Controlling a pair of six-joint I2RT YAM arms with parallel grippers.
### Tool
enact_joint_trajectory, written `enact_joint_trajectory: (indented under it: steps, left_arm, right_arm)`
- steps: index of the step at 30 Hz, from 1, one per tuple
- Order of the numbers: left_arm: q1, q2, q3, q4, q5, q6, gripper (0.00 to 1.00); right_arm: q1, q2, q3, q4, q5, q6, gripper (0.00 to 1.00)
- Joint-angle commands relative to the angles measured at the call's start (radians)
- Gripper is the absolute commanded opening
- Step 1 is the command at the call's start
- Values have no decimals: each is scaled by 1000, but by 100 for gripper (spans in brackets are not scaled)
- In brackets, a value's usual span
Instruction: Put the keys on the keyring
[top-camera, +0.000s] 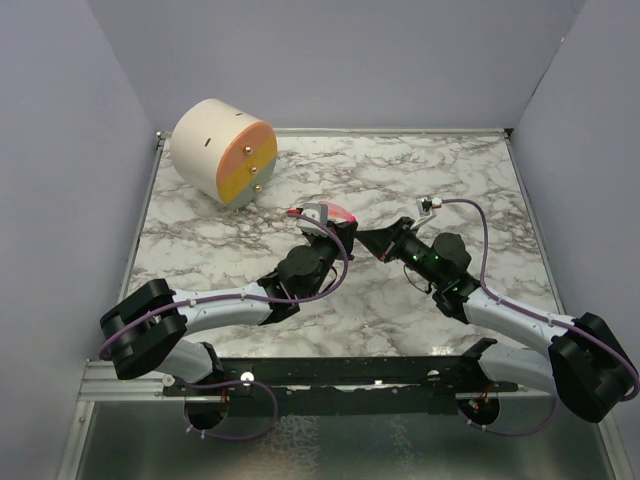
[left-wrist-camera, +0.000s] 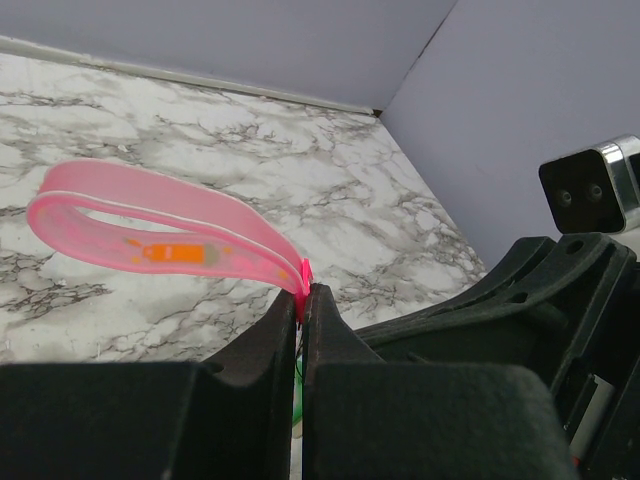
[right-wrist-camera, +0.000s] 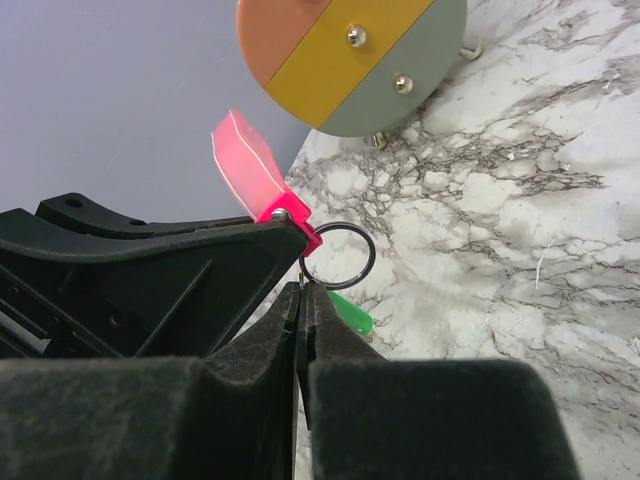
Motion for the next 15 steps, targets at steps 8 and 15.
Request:
enact_joint_trajectory:
  steps: [8,15]
  left_arm:
    - [-7,-22,18,30,23,5,0]
    - [-7,-30,14,30,25,5,0]
  right_arm:
    - [4,0,-10,5,40,12,1]
    - [5,7,-4,-1,36,13,1]
